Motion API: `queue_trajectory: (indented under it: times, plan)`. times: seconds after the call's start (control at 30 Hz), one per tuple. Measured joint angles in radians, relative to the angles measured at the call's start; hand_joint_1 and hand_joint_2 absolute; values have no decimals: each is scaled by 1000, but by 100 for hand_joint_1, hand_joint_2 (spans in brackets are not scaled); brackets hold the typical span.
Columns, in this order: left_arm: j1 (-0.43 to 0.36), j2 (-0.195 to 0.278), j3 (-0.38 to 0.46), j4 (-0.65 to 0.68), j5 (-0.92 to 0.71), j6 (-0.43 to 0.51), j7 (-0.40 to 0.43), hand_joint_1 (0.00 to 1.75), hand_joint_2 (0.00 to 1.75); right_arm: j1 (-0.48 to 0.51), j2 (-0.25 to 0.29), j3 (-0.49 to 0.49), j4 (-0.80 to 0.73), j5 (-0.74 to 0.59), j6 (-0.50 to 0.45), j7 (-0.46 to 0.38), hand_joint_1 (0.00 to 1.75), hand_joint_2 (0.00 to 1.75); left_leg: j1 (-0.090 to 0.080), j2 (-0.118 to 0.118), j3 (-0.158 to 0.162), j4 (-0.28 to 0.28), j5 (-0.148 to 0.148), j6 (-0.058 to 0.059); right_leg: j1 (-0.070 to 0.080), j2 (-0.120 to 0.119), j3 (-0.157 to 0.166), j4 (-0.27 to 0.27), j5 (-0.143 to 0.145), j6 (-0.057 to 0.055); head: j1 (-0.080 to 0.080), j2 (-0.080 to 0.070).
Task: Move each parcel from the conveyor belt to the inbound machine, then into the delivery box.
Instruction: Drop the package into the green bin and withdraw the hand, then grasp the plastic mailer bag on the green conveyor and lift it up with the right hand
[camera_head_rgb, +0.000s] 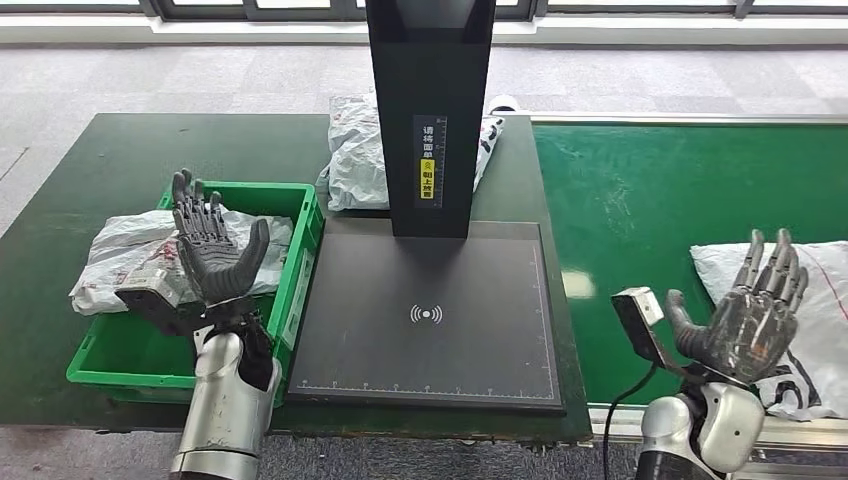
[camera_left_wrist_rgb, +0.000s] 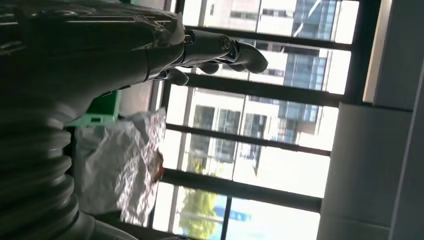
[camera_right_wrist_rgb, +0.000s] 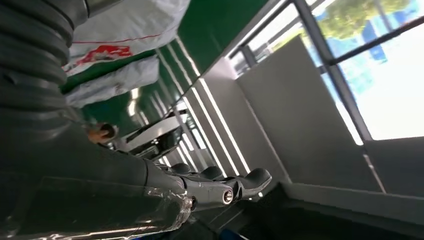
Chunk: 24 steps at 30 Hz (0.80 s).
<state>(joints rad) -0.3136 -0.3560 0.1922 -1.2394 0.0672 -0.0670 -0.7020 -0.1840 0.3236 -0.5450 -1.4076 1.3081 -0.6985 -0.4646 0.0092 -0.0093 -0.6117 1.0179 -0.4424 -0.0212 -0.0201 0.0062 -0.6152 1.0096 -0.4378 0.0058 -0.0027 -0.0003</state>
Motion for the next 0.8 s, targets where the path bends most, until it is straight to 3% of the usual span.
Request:
queue_trajectory:
  times: [0.17, 0.33, 0.47, 0.6, 0.8]
  plan:
    - [23, 9, -45, -5, 35, -59, 0, 0, 175, -44, -9, -179, 87, 42, 0, 15, 0, 175, 0, 0, 0, 0, 0, 0, 1, 0, -1, 0, 0, 0, 0, 0]
    - [27, 10, -59, -5, 36, -60, 1, 0, 175, -61, -12, -238, 124, 47, 0, 19, 0, 175, 1, 0, 0, 0, 0, 0, 1, 0, -1, 0, 0, 0, 0, 0]
    - [36, 11, -68, -12, 56, -78, 2, 0, 175, -81, -28, -271, 160, 94, 0, 75, 0, 175, 1, 1, 0, 0, 0, 0, 1, 0, 0, 0, 0, 0, 0, 0]
    - [78, 21, -81, -45, 67, -77, 2, 0, 175, -128, -93, -316, 255, 130, 0, 130, 0, 175, 0, 1, 0, 0, 0, 0, -1, 1, 0, 0, 0, 0, 0, 0]
    - [106, 29, -108, -75, 64, -66, 2, 0, 175, -258, -245, -351, 457, 190, 0, 253, 0, 175, -1, 1, -1, 0, 1, 4, -3, 0, 0, 0, 2, 3, 0, 0]
